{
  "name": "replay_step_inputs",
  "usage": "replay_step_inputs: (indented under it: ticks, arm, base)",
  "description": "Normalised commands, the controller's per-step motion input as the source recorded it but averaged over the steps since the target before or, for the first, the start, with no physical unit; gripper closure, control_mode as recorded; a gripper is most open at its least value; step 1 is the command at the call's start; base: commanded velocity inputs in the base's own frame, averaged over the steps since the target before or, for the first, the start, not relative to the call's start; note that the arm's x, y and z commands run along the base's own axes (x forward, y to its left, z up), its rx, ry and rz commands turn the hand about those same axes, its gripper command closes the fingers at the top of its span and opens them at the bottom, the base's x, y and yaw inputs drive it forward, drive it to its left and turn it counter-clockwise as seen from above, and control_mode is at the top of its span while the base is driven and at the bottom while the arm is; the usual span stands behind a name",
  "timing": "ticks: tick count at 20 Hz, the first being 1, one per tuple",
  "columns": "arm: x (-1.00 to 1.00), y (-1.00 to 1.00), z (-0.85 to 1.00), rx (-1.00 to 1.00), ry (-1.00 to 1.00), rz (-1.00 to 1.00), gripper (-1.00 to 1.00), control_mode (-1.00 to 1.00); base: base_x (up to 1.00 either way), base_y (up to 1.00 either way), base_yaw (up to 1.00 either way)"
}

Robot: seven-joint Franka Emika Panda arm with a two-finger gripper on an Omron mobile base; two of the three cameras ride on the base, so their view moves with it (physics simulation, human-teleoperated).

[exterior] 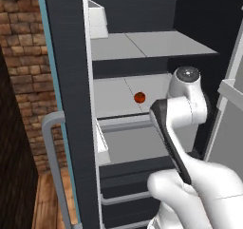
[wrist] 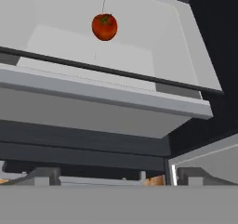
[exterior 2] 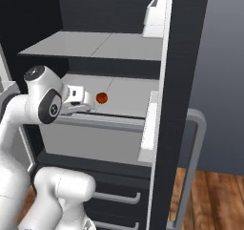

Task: Place the beer on the top shelf of the fridge to keep it out of children's reach, and place the broccoli and tomato on lower shelves for easy access.

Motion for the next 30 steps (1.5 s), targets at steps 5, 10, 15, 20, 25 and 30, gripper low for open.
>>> replay_step_inputs:
  ticks: [5, 10, 15, 20, 25, 30]
  arm:
    - [-1.0, 0.0, 0.0, 0.08, -0.12, 0.1, -1.0, -1.0]
    - [-0.94, 0.18, 0.01, 0.17, -0.21, 0.02, -1.0, -1.0]
    - [-0.72, 0.33, 0.29, 0.15, -0.15, 0.0, -1.0, -1.0]
    - [-0.43, 0.06, 0.21, 0.03, -0.03, 0.0, -1.0, -1.0]
    - [-0.1, -0.05, 0.06, 0.0, 0.0, 0.0, -1.0, -1.0]
    - [-0.04, -0.06, 0.07, 0.0, 0.0, 0.0, -1.0, -1.0]
  base:
    - [0.0, 0.0, 0.0]
    - [0.0, 0.0, 0.0]
    - [0.0, 0.0, 0.0]
    - [0.0, 0.0, 0.0]
    - [0.0, 0.0, 0.0]
    - [0.0, 0.0, 0.0]
